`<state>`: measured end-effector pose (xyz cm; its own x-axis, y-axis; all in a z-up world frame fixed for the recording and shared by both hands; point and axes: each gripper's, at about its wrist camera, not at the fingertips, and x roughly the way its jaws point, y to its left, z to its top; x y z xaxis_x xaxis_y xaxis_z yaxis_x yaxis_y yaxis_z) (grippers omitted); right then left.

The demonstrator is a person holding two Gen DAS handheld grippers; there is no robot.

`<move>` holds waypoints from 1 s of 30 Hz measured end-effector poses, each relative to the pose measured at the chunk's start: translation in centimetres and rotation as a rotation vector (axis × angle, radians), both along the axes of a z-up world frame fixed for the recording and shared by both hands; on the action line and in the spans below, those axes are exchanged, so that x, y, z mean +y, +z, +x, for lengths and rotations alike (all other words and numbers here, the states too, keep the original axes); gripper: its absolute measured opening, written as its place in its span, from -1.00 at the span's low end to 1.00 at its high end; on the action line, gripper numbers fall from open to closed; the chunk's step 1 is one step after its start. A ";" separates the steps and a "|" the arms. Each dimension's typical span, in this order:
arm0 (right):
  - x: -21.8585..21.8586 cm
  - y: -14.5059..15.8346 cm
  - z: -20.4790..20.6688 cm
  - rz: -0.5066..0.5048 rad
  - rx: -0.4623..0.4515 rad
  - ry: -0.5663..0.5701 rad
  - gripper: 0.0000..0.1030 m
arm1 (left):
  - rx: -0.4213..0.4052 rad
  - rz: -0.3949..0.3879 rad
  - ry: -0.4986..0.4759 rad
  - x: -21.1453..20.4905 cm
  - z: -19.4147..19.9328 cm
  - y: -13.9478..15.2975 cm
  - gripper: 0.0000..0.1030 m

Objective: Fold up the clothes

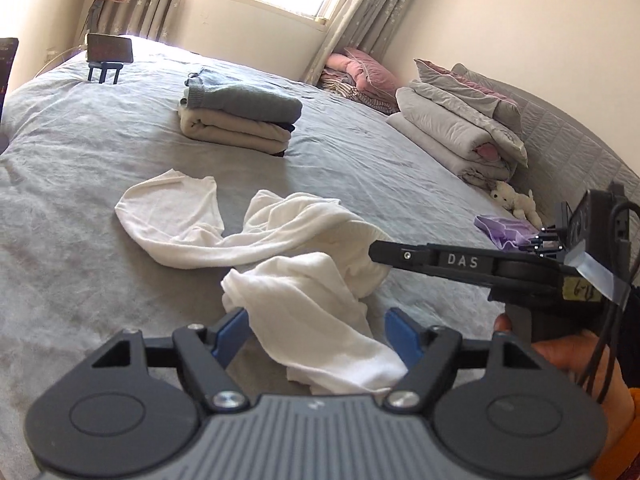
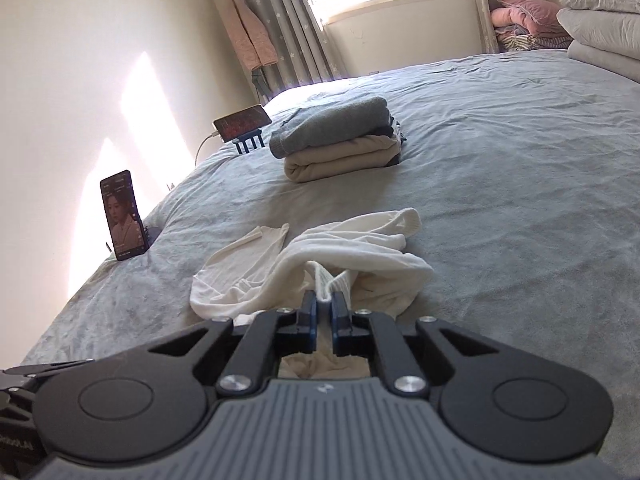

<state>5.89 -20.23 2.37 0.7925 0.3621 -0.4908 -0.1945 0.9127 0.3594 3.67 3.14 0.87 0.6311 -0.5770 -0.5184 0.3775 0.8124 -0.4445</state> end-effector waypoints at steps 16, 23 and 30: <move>5.1 0.0 -2.2 0.060 0.042 0.303 -0.84 | 0.185 -0.268 0.002 2.6 2.3 -1.3 0.18; 6.9 -0.6 -2.7 -0.027 0.068 0.379 -0.80 | 0.227 -0.185 0.011 1.8 3.0 -2.3 -0.76; 6.1 -0.1 -2.9 -0.101 0.066 0.369 -0.07 | 0.235 -0.175 0.048 2.6 2.9 -2.6 -0.88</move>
<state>2.99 -14.10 2.27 0.5829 0.5643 -0.5846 -0.4960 0.8170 0.2940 6.59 5.76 -1.77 0.5344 -0.6429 -0.5487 0.2109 0.7301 -0.6499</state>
